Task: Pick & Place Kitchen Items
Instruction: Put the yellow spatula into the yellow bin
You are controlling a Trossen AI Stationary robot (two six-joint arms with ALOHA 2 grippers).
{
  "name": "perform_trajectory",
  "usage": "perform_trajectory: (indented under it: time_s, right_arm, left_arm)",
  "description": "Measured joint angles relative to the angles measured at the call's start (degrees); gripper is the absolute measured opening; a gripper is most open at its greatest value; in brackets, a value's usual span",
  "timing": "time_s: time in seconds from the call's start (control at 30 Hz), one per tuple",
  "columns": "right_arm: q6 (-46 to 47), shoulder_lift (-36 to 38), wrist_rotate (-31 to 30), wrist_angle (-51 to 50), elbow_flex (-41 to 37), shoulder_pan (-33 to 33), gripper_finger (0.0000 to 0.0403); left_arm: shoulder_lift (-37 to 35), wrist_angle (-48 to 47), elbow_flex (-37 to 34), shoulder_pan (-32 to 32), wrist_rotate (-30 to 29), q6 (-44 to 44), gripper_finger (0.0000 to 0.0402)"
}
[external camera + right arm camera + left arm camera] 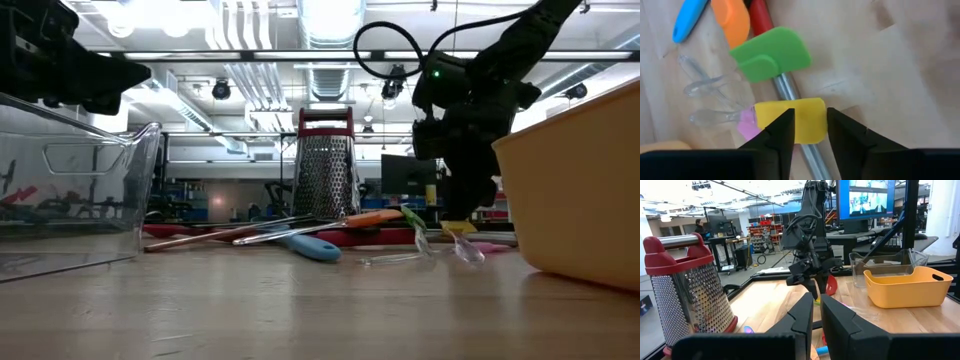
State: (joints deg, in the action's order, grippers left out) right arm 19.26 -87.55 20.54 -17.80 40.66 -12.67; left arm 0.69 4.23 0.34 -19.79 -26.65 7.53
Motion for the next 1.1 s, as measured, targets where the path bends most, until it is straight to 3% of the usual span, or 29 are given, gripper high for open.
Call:
perform_trajectory:
  time_s: [0.67,0.83,1.1]
  right_arm:
    - [-0.3,-2.2,1.4,0.4,0.0,0.0,0.0070]
    - [-4.1,-2.2,3.5,0.5,0.0,-0.1,0.0061]
    - [-5.6,-2.2,6.2,0.9,-0.1,-0.1,0.0011]
  left_arm:
    - [0.0,0.0,0.0,0.0,0.0,0.0,0.0042]
    - [0.0,0.0,0.0,0.0,0.0,0.0,0.0042]
    - [0.0,0.0,0.0,0.0,0.0,0.0,0.0042]
